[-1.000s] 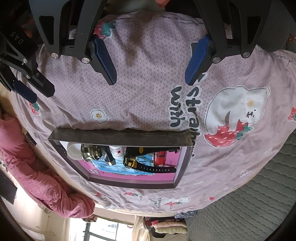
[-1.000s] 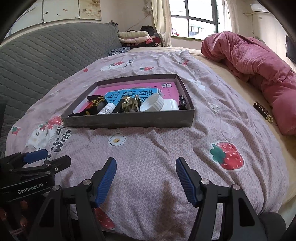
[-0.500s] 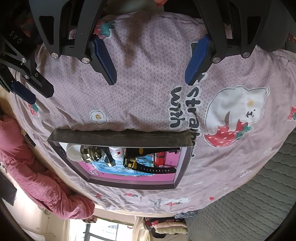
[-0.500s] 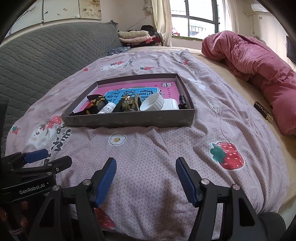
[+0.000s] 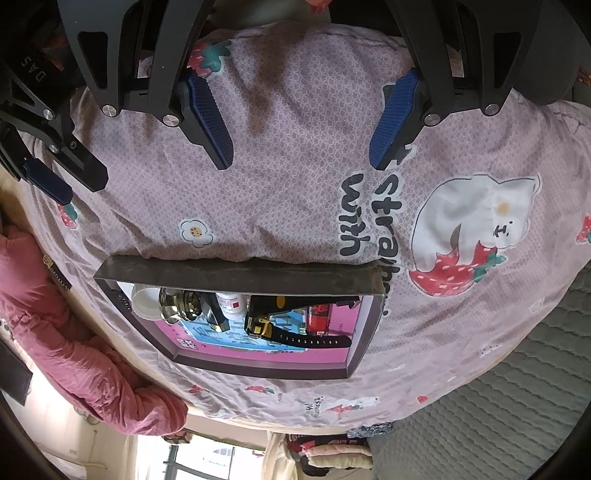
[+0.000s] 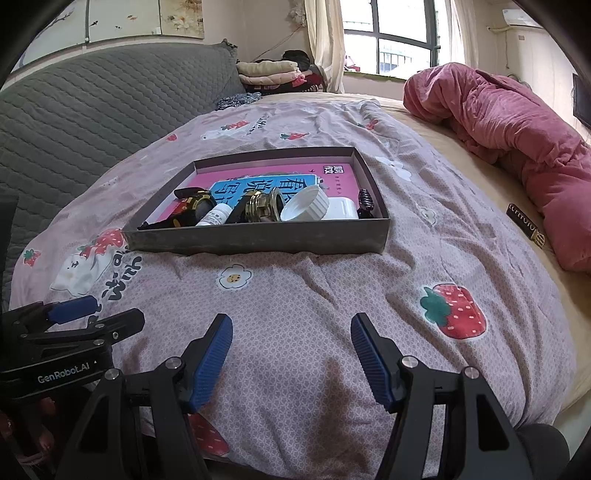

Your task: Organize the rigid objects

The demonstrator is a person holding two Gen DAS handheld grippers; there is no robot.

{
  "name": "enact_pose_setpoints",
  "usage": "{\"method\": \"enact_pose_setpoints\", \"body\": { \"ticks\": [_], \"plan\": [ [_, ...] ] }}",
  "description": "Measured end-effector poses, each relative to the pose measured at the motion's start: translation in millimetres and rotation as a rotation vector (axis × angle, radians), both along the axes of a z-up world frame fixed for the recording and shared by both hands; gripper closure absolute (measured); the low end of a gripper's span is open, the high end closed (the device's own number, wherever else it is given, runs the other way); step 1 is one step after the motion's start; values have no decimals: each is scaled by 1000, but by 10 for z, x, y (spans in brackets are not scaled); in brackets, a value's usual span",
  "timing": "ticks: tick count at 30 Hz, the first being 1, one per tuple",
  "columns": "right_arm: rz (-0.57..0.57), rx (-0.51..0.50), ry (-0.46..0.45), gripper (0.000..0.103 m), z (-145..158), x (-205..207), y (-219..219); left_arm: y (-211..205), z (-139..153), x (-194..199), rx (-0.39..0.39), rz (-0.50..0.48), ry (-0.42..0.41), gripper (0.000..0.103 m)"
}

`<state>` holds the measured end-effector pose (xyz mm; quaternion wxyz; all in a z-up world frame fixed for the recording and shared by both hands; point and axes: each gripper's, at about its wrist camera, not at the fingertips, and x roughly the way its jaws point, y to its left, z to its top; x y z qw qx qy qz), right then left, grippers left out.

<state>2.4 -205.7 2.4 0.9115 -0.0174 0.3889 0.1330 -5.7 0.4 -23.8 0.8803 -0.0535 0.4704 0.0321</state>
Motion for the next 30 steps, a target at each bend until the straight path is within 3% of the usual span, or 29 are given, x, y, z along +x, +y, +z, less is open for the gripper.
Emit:
{"method": "enact_pose_setpoints", "body": {
  "ticks": [30],
  "plan": [
    [0,-12,2,37,-1,2,9,17,-37,33,-10,-2,15,26]
  ]
}}
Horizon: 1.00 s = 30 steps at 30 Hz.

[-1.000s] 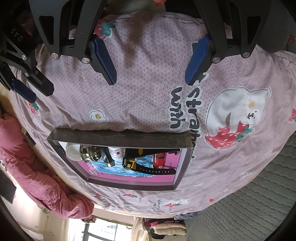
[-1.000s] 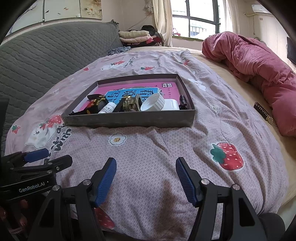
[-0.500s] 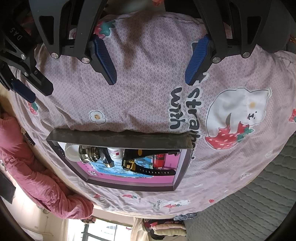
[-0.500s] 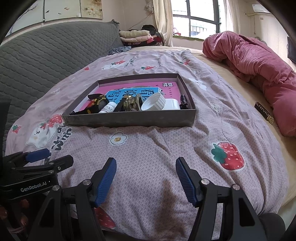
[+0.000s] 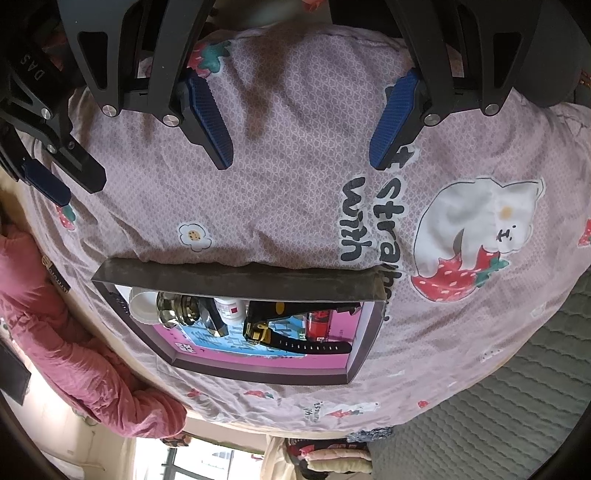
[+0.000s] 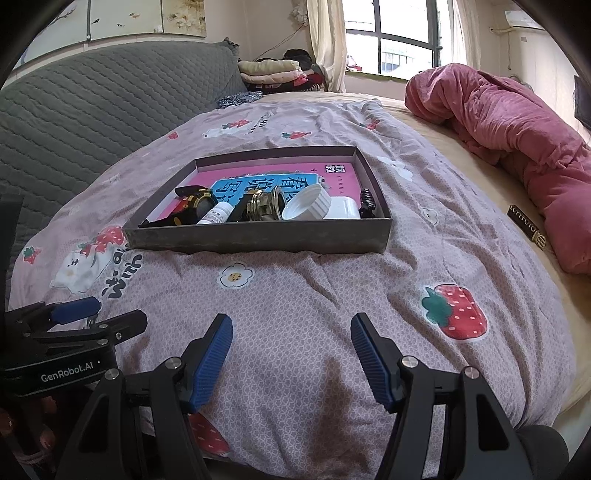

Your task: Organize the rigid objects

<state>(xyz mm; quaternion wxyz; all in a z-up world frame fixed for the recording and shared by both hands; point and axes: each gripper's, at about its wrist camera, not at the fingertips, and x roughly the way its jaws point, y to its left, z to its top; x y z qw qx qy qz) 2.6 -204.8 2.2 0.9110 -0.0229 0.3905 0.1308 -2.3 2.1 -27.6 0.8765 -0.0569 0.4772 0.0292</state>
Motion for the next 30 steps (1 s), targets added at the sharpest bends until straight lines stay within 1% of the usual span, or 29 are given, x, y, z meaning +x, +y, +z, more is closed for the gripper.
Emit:
{"method": "enact_pose_setpoints", "body": {
  "ticks": [13,30],
  "plan": [
    [-4,1,2,37,-4,9,-12,11,-14,5,-1,3,6,26],
    [-39,-14,12,37,-30,46,-71,38,6,0,3,18,-3,26]
  ]
}}
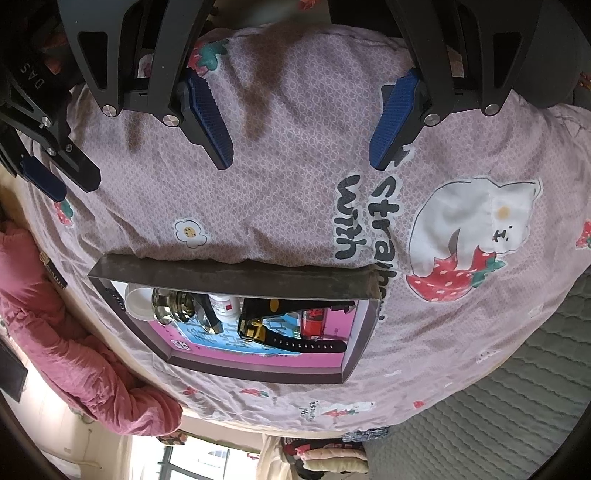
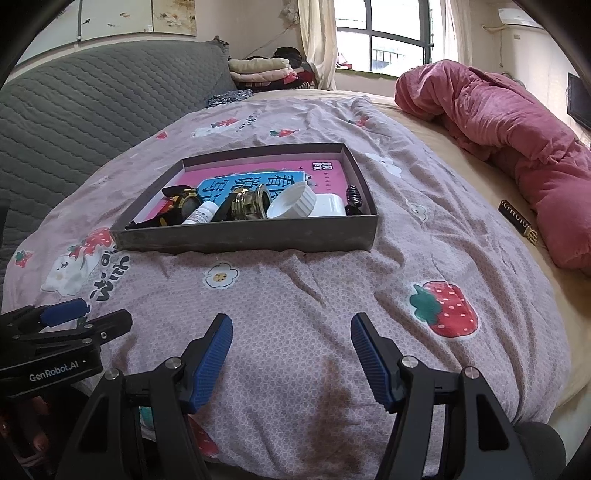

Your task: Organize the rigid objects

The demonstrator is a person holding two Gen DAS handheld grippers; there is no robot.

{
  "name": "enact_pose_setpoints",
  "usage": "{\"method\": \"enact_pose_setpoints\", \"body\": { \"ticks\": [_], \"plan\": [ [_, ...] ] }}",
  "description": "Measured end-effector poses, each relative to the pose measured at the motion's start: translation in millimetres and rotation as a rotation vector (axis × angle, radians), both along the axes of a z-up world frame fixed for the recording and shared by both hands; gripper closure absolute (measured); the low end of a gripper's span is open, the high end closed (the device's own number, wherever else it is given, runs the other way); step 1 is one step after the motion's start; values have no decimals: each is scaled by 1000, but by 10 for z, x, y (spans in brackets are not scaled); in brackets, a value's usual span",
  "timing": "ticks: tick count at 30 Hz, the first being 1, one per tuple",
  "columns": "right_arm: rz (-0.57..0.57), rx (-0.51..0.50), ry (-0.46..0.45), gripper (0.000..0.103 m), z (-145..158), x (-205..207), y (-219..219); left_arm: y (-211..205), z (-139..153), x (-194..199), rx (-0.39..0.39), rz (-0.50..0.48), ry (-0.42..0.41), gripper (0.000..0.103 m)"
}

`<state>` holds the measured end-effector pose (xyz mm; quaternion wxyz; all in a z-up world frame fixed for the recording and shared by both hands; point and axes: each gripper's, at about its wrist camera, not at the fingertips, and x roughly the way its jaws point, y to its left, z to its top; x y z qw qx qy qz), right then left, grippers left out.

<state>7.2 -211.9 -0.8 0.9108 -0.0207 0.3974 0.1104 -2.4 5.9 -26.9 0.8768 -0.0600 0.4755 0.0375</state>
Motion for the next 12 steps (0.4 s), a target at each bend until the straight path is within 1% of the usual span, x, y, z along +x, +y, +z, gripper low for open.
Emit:
{"method": "enact_pose_setpoints", "body": {
  "ticks": [2,8,12],
  "plan": [
    [-9,-7,4,37,-12,11,-7,14,6,3,10,12,-3,26],
    [-25,-11,11,37,-39,51,-44,75,12,22,4,33,-3,26],
    [-35,-11,13,37,-51,81,-57,76,11,37,10,29,-9,26]
  ]
}}
